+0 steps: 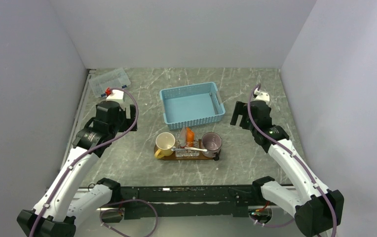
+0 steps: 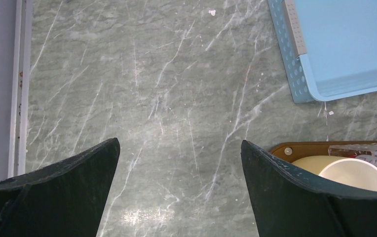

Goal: Prepare toiletry sets of a toothbrush and toothpaste on the tray

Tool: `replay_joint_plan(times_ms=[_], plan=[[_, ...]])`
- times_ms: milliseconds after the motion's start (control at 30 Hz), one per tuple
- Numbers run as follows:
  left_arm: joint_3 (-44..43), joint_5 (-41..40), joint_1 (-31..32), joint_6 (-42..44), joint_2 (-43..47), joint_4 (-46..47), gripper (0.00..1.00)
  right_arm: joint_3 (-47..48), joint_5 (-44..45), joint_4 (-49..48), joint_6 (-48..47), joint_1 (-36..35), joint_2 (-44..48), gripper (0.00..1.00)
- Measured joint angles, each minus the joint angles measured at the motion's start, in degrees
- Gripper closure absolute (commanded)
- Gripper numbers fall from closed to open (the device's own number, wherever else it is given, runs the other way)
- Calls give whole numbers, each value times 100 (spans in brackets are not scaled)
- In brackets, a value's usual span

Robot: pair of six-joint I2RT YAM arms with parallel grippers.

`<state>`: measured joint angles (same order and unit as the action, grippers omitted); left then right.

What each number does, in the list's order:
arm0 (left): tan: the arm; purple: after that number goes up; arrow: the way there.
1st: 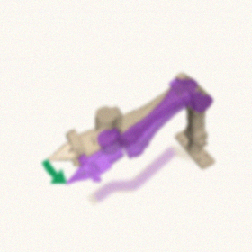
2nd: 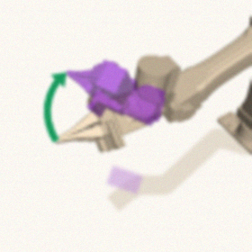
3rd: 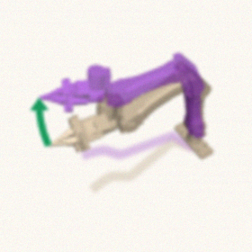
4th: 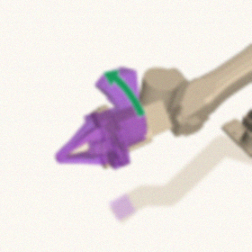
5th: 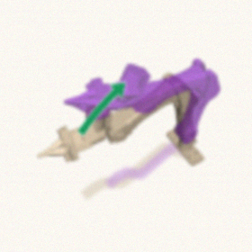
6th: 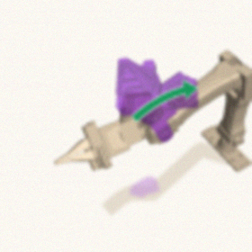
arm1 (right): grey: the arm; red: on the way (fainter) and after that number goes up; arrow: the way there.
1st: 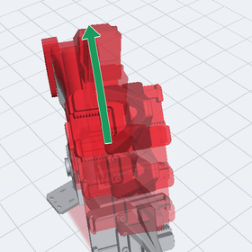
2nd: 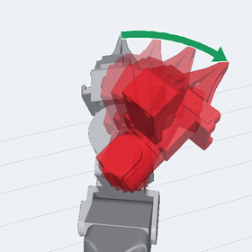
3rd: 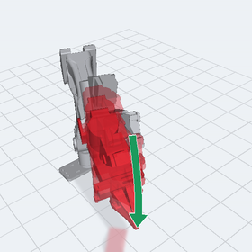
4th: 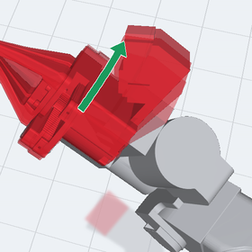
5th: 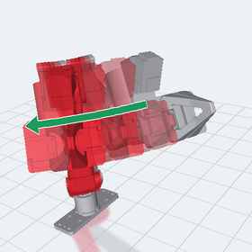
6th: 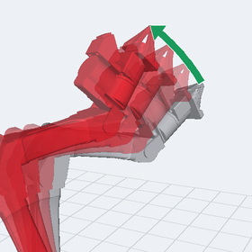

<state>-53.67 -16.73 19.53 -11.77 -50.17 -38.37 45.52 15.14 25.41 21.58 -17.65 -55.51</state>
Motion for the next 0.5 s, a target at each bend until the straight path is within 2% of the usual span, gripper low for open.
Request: replay_joint_plan(times_ms=[500], plan=[[44,68,0,4,81,83,1,17,439,13,223,0,-63,0]])
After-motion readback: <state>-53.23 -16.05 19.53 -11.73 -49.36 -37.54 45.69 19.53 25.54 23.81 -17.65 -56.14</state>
